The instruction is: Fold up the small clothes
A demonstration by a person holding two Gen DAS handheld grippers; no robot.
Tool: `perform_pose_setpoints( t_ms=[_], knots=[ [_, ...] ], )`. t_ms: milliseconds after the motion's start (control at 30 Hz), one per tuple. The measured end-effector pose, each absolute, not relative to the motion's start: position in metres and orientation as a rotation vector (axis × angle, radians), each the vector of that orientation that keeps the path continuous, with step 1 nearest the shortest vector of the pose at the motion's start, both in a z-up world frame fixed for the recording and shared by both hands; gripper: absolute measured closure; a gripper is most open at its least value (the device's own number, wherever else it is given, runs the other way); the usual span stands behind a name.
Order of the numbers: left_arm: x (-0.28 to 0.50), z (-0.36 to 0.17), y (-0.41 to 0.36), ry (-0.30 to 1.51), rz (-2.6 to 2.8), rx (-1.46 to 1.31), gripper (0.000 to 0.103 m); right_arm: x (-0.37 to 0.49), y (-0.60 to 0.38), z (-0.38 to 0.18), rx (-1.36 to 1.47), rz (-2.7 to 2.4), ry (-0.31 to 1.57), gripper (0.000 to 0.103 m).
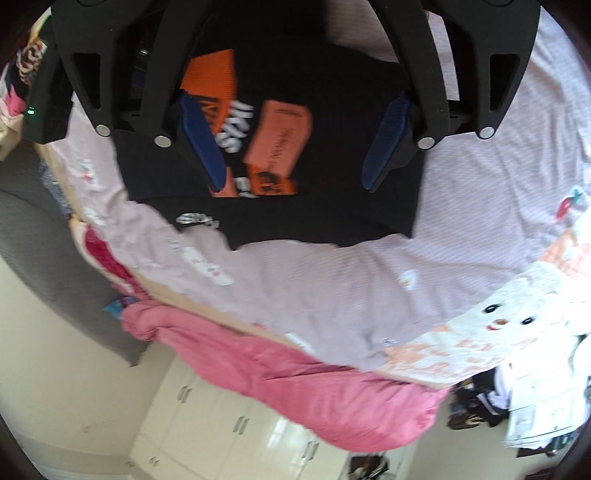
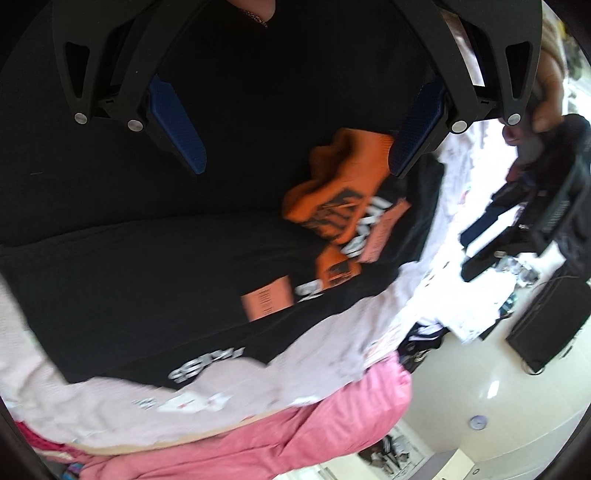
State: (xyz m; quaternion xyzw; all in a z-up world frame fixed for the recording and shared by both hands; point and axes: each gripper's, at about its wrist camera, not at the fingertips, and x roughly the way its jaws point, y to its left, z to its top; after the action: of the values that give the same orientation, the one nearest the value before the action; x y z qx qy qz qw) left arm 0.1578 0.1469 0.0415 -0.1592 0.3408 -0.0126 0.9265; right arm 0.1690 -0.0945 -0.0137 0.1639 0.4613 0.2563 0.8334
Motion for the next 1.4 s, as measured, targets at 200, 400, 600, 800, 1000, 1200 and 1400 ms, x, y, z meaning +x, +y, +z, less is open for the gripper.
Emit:
perform_pose_setpoints(
  t_ms=[200, 400, 600, 800, 1000, 1200, 1400],
  knots=[
    [0.155, 0.037, 0.179, 0.698, 0.05, -0.376, 0.022, 0.182, -0.061, -0.02, 0.338, 0.535, 1.004, 0.008],
    [0.153, 0.036, 0.195, 0.685, 0.045, -0.43, 0.022, 0.191, -0.047, -0.01, 0.387, 0.584, 0.98, 0.08],
    [0.149, 0.038, 0.208, 0.662, 0.061, -0.469, 0.022, 0.189, -0.034, 0.029, 0.279, 0.653, 0.847, 0.094],
    [0.144, 0.041, 0.218, 0.638, 0.102, -0.483, 0.022, 0.197, -0.032, 0.072, 0.18, 0.654, 0.714, 0.095],
    [0.144, 0.041, 0.219, 0.638, 0.096, -0.495, 0.022, 0.212, -0.069, 0.104, 0.133, 0.578, 0.607, 0.095],
    [0.145, 0.042, 0.213, 0.636, 0.086, -0.476, 0.022, 0.222, -0.11, 0.114, 0.129, 0.465, 0.558, 0.095],
    [0.147, 0.041, 0.209, 0.641, 0.088, -0.459, 0.022, 0.228, -0.147, 0.101, 0.125, 0.374, 0.562, 0.095]
  ],
)
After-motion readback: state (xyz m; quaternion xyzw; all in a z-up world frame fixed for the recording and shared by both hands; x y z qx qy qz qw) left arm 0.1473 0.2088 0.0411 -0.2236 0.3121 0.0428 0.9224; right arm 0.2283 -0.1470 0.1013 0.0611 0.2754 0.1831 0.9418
